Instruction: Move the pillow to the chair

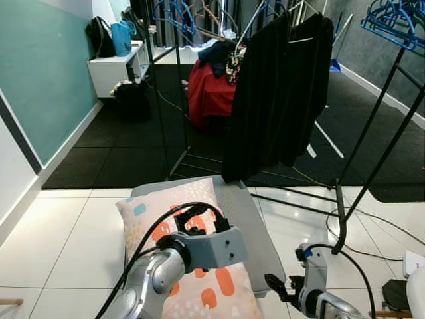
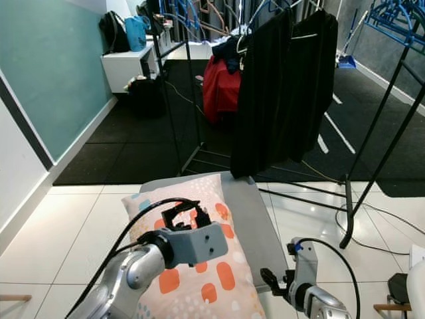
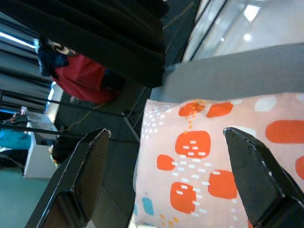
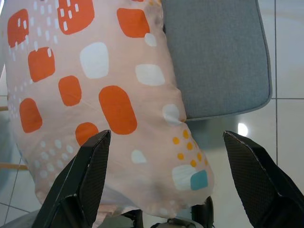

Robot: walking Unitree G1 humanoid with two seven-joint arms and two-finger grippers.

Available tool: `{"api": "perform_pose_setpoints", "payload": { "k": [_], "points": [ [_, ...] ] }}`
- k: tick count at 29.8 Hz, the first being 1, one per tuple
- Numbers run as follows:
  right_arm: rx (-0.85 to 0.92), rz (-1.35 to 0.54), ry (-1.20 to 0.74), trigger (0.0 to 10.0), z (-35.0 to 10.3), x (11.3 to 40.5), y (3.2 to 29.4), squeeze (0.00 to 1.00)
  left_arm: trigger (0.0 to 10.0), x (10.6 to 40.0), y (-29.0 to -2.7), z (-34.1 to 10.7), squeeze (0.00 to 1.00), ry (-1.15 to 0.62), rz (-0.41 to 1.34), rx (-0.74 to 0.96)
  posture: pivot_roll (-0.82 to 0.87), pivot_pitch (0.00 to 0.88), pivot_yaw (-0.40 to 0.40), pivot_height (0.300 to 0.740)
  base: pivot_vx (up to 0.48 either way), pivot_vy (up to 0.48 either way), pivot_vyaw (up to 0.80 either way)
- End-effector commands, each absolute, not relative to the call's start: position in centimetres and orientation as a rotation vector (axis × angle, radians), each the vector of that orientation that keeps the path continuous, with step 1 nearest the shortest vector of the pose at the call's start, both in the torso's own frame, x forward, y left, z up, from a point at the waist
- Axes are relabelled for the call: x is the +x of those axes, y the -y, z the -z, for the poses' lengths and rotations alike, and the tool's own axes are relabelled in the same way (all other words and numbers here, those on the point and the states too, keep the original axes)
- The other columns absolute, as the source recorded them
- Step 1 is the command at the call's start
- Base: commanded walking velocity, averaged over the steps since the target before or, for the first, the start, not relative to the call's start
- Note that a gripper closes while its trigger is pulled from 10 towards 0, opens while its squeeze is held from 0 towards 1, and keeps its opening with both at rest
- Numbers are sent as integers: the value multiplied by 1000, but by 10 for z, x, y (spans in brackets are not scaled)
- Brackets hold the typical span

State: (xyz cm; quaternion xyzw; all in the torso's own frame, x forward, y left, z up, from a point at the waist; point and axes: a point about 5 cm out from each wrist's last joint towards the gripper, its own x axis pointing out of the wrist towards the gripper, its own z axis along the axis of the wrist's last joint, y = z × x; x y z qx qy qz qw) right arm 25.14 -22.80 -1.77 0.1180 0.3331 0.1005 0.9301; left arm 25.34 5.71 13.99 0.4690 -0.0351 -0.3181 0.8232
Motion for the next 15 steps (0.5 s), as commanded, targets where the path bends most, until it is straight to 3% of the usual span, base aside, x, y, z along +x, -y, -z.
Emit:
{"api": "perform_pose_setpoints", "payload": {
  "k": [1, 7, 8, 9, 10, 11, 13, 14, 15],
  "points": [
    [257, -183, -679, 10000, 17, 253, 230, 0, 10000, 256, -58, -134, 0, 16, 707, 979, -91, 39, -7, 740, 0, 0, 0],
    [249, -173, -674, 10000, 16, 254, 231, 0, 10000, 260, -64, -138, 0, -22, 669, 836, -89, 37, -10, 740, 0, 0, 0],
    [245, -160, -658, 10000, 14, 256, 233, 0, 10000, 263, -75, -142, 0, -40, 599, 677, -82, 38, -19, 740, 0, 0, 0],
    [245, -160, -658, 10000, 14, 256, 233, 0, 10000, 263, -75, -142, 0, -40, 599, 677, -82, 38, -19, 740, 0, 0, 0],
    [224, -148, -638, 10000, 11, 260, 234, 0, 10000, 268, -92, -147, 0, -58, 502, 465, -79, 37, -19, 740, 0, 0, 0],
    [224, -148, -638, 10000, 11, 260, 234, 0, 10000, 268, -92, -147, 0, -58, 502, 465, -79, 37, -19, 740, 0, 0, 0],
    [138, -138, -564, 10000, -5, 279, 233, 0, 10000, 278, -147, -145, 0, -102, 220, 39, -87, 30, -28, 740, 0, 0, 0],
    [138, -138, -564, 10000, -5, 279, 233, 0, 10000, 278, -147, -145, 0, -102, 220, 39, -87, 30, -28, 740, 0, 0, 0],
    [108, -137, -538, 10000, -11, 285, 232, 0, 10000, 279, -163, -141, 0, -113, 141, -77, -89, 29, -32, 740, 0, 0, 0]
  ]
}}
